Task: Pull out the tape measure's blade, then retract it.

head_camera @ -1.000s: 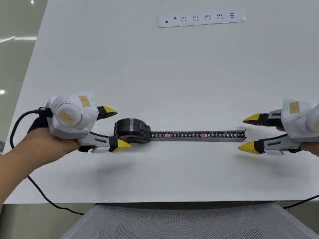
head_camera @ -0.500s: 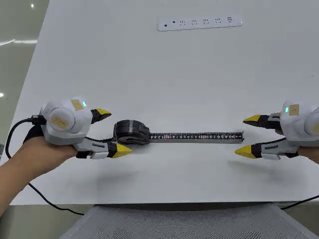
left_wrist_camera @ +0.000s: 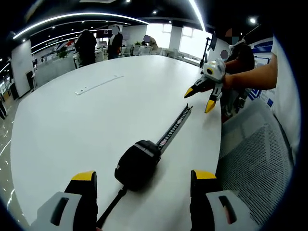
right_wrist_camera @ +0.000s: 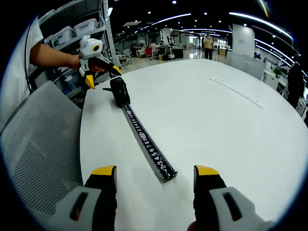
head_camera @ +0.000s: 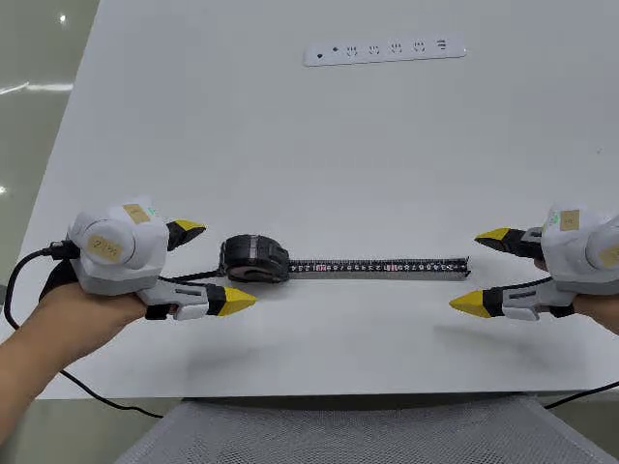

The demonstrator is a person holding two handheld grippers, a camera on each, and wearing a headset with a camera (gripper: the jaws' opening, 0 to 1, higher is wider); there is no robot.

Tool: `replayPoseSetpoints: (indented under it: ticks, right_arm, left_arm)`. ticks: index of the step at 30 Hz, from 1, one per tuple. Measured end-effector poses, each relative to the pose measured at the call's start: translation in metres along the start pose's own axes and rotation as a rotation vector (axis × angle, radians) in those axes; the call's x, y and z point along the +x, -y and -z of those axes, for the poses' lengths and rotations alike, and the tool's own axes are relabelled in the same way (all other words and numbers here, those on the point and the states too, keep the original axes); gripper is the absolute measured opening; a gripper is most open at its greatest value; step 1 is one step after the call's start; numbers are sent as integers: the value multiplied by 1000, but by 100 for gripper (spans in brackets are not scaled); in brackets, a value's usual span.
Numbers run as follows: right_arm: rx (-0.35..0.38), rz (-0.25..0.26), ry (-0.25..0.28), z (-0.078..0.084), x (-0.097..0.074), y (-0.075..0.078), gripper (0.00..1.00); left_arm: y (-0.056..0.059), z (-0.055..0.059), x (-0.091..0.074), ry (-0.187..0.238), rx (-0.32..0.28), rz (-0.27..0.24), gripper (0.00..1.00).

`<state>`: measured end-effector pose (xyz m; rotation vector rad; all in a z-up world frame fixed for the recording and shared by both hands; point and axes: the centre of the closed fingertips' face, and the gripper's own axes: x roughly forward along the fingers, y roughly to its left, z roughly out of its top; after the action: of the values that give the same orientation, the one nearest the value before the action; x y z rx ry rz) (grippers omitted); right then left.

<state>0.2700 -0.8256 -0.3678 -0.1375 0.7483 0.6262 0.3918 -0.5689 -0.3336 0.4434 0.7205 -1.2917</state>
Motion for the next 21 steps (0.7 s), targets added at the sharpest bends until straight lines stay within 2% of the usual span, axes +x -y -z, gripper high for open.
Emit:
replayPoseSetpoints:
  ticks: [9, 21]
  right_arm:
    - [37, 34, 10, -1, -9, -5, 72]
    - [84, 83, 24, 1, -21, -9, 74]
  left_arm:
    - [1, 10, -9, 26, -66, -45, 80]
    - [2, 16, -20, 62, -140, -91, 82]
